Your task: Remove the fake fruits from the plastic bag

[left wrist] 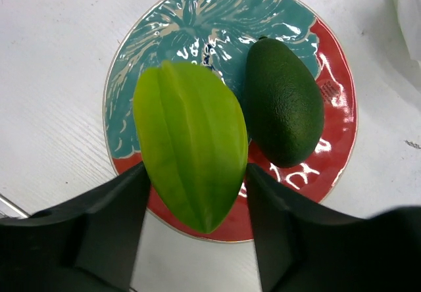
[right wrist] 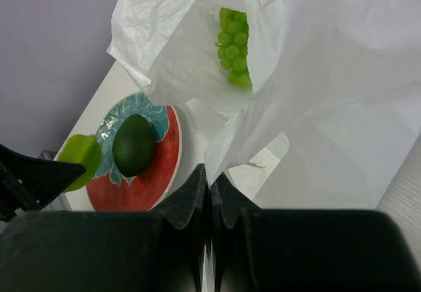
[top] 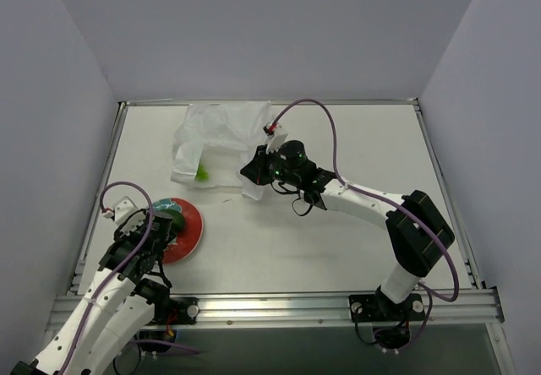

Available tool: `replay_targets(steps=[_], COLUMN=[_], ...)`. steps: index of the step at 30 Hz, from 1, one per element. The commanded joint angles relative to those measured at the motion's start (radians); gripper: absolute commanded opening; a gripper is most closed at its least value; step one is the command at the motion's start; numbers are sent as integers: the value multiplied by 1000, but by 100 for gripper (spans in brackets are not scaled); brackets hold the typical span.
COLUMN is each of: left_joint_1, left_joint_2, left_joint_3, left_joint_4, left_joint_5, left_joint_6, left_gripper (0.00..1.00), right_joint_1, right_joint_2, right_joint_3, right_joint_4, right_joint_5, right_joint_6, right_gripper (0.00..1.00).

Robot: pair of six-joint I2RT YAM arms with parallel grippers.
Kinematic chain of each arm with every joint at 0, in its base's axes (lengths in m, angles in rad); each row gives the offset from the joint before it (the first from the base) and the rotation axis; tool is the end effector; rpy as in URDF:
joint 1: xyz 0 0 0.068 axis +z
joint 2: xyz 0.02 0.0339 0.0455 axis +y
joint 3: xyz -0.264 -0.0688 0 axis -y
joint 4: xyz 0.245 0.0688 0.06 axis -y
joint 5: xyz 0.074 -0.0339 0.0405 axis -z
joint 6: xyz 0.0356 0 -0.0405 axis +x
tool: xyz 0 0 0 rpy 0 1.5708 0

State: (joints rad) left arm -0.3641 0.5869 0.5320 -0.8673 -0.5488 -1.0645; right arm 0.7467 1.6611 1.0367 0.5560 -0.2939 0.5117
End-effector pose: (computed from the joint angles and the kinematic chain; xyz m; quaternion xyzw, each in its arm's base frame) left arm 0.1105 -0.0222 0.2230 -0.3941 0.8274 -0.0069 0.4000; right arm 0.2759 0.2694 0.2745 -0.1840 0.7063 0.4839 0.4829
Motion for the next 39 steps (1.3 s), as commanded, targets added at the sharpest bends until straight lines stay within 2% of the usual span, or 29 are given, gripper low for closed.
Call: replay_targets(steps=[1, 12, 18, 20, 22, 23, 26, 30, 33, 39], left_joint_1=[2, 2, -13, -60, -117, -181, -254, -266, -266, -256], left_joint_2=[-4, -70, -32, 2, 60, 83, 233, 497, 647, 861], left_joint_3=[22, 49, 147, 189, 207, 221, 270, 348, 422, 523], left_joint_4=[10, -6, 120, 143, 191, 212, 295, 437, 490, 565], left_joint_5=[-33, -25, 170, 190, 167, 127, 99, 38, -3, -83], left_joint_6=[3, 20, 119, 121, 117, 117, 133, 201, 230, 279], left_gripper=[60, 62, 60, 57, 56, 57, 57, 52, 43, 38], right_joint_1=[-4, -4, -4, -6, -6, -6, -7, -7, -9, -17], right_joint_2=[-40, -81, -81, -84, -87, -90, -87, -89, -96, -100], right_joint_3=[62, -12, -36, -43, -44, -49, -52, -58, -61, -63], right_joint_4=[-37, -8, 4, 5, 7, 7, 13, 16, 16, 22], right_joint_5=[-27, -4, 2, 9, 16, 18, 16, 13, 16, 9], right_joint_6=[-48, -56, -59, -59, -61, -61, -59, -56, -56, -52], right_gripper=[0, 0, 0, 0, 0, 0, 0, 0, 0, 0])
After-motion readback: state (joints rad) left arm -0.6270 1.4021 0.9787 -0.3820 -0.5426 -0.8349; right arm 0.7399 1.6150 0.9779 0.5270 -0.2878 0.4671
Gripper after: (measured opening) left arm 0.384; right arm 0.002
